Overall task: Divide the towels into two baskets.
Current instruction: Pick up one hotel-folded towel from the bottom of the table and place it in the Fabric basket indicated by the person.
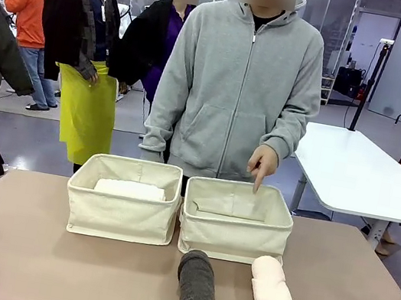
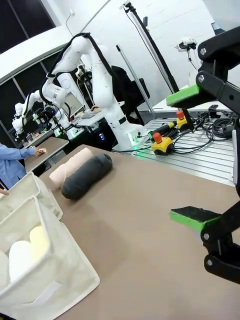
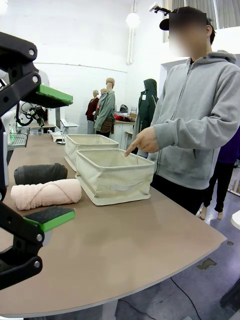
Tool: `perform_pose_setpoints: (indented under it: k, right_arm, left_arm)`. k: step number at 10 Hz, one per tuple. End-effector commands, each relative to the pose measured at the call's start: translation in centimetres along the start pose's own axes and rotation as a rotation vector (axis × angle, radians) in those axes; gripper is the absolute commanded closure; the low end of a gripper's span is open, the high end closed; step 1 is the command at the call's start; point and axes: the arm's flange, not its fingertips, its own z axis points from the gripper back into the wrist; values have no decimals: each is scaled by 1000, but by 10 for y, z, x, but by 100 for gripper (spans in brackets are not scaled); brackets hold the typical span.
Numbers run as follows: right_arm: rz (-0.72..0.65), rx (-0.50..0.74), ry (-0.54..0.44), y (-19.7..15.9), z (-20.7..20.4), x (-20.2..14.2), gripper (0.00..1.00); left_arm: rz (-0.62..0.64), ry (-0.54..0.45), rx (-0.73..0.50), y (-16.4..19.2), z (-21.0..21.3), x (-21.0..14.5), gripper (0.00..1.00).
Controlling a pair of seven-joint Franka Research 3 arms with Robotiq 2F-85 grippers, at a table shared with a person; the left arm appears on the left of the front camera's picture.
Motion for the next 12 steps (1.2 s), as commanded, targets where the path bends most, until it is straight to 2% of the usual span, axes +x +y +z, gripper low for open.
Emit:
perform_pose_setpoints:
  k: [1,3,5,7,10,12]
  right_arm:
    - [7,21,-8,1,1,-1,0]
    - [0,0,0,0,0,0,0]
    - [99,-65,94,34,-52,-28,0]
    - [141,-148,181,52,-105,-65,0]
    - [245,-322,337,66,-187,-124,0]
    - [325,-451,400,59,-234,-158,0]
  left_arm:
    - [4,3,-3,-6,-2,-3,0]
    - [4,3,-3,-6,-2,-3,0]
    - [4,3,-3,-6,-2,-3,0]
    - [4,3,-3,-6,-2,-3,0]
    - [4,3,-3,-6,-2,-3,0]
    - [4,3,-3,-6,-2,-3,0]
